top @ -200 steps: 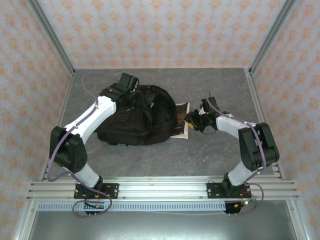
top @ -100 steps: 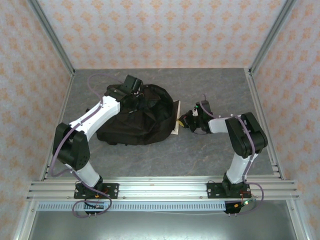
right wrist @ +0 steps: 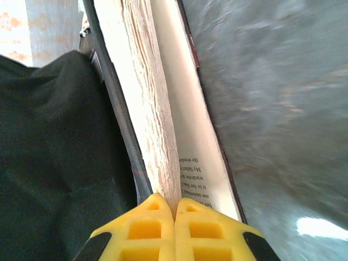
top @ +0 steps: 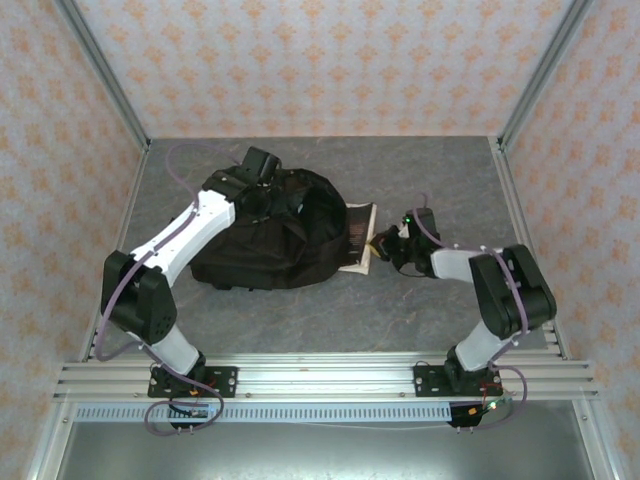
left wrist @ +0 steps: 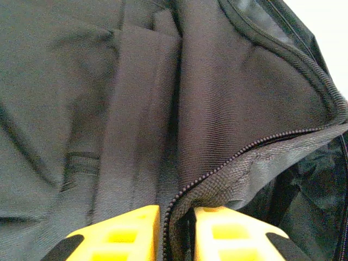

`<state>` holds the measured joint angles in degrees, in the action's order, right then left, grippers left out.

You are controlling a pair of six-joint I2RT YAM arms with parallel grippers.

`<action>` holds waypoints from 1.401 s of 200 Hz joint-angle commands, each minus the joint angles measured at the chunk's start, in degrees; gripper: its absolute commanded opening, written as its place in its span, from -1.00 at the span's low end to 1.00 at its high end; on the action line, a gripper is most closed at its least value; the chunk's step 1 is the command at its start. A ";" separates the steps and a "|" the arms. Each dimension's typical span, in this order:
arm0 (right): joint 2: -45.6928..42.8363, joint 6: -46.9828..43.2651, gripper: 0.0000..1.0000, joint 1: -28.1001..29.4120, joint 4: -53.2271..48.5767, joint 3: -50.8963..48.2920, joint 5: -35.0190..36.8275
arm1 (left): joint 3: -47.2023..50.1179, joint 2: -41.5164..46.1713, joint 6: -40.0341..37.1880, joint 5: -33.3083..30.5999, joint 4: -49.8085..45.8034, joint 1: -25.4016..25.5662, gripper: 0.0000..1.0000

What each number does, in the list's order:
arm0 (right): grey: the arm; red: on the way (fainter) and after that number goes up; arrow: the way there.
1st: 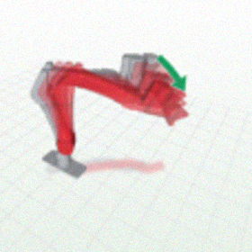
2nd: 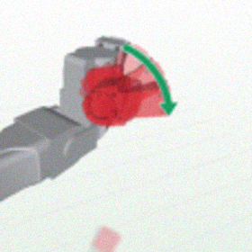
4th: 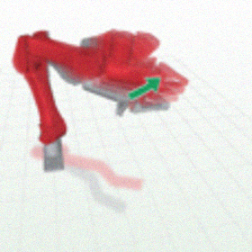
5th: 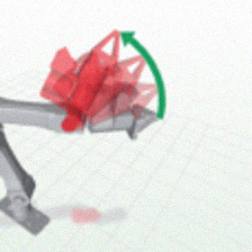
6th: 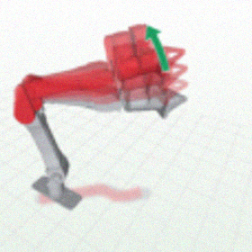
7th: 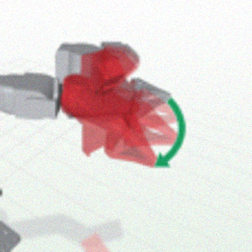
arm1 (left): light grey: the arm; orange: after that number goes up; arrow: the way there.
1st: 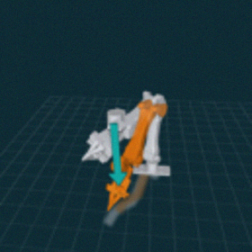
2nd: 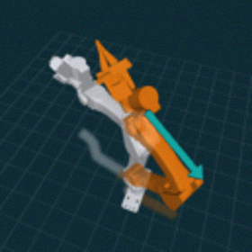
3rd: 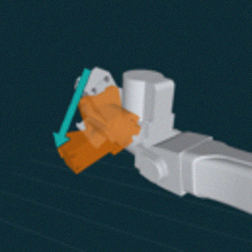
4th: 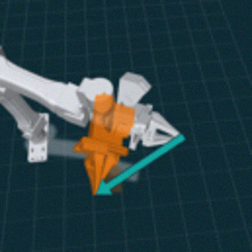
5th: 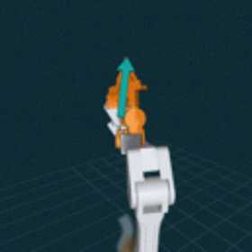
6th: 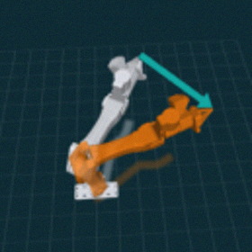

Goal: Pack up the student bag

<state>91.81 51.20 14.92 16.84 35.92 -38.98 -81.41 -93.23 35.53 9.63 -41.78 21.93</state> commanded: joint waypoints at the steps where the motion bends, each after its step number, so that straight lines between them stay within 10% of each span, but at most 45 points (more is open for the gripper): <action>1: -5.90 -4.17 -1.00 -1.81 -6.47 -2.65 3.61 | -1.96 2.27 -1.70 -3.92 -3.48 -0.58 -0.41; 75: -40.08 -13.58 -1.00 -2.30 -34.94 -3.29 20.73 | -9.79 -2.31 -6.44 -4.26 -7.80 5.32 0.37; 124: -43.21 -12.49 -1.00 -2.40 -38.75 3.18 16.60 | -11.00 -1.37 -2.62 3.84 -6.11 7.05 0.81; 200: -42.85 -3.80 -1.00 -2.99 -30.55 3.34 2.93 | -5.85 -4.48 1.89 11.58 2.03 12.70 0.88; 280: -43.48 7.53 -1.00 -3.00 -20.41 8.50 -0.90 | 8.48 -5.66 31.01 28.94 35.17 12.16 1.00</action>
<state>49.23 52.88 12.16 -14.09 42.48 -37.67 -76.27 -99.96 53.04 32.88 -21.82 34.65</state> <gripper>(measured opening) 0.040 0.998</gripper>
